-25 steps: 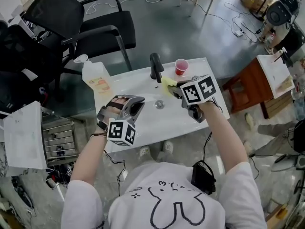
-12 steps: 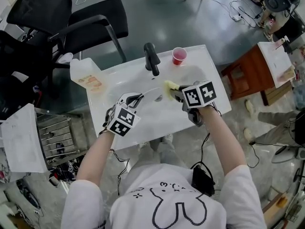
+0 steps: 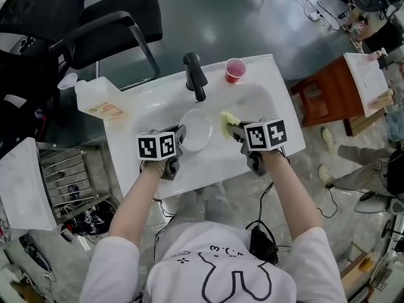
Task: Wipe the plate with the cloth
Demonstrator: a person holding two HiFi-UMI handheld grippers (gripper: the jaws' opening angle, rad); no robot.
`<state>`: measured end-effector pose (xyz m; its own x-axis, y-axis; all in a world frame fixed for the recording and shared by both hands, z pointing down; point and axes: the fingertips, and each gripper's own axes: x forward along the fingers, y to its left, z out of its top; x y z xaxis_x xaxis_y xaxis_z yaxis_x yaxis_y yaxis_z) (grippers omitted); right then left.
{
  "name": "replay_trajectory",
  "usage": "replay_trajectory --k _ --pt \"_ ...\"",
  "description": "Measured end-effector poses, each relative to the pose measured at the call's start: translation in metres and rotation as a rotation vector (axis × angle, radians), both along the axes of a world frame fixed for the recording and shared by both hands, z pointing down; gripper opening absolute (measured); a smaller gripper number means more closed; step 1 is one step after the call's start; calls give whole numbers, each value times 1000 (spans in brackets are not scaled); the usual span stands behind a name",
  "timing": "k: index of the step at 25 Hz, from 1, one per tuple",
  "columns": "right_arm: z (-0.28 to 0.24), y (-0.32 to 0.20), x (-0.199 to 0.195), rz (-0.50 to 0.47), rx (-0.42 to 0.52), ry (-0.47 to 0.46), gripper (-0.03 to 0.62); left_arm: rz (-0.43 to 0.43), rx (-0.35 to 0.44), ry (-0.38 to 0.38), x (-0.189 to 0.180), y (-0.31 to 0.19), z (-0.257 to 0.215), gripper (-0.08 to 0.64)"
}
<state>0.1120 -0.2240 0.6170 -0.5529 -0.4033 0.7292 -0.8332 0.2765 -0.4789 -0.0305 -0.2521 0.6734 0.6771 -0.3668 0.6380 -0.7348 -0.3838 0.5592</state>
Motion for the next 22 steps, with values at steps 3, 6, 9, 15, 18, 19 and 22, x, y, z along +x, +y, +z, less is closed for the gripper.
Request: replay_trajectory --k 3,6,9,15,18,19,22 --pt "12 -1 4 18 -23 -16 51 -83 -115 52 1 -3 26 20" --pt "21 0 6 16 -31 -9 51 -162 -209 100 4 -4 46 20" --pt "30 4 11 4 -33 37 51 -215 -261 139 11 -5 57 20" --pt "32 3 17 12 -21 41 51 -242 -292 80 19 -7 77 34" --pt "27 1 18 25 -7 27 51 -234 -278 6 19 -7 86 43" --pt "26 0 18 29 1 25 51 -224 -267 -24 18 -7 88 52" --pt "21 -4 21 47 29 21 51 -180 -231 -129 18 -5 94 84"
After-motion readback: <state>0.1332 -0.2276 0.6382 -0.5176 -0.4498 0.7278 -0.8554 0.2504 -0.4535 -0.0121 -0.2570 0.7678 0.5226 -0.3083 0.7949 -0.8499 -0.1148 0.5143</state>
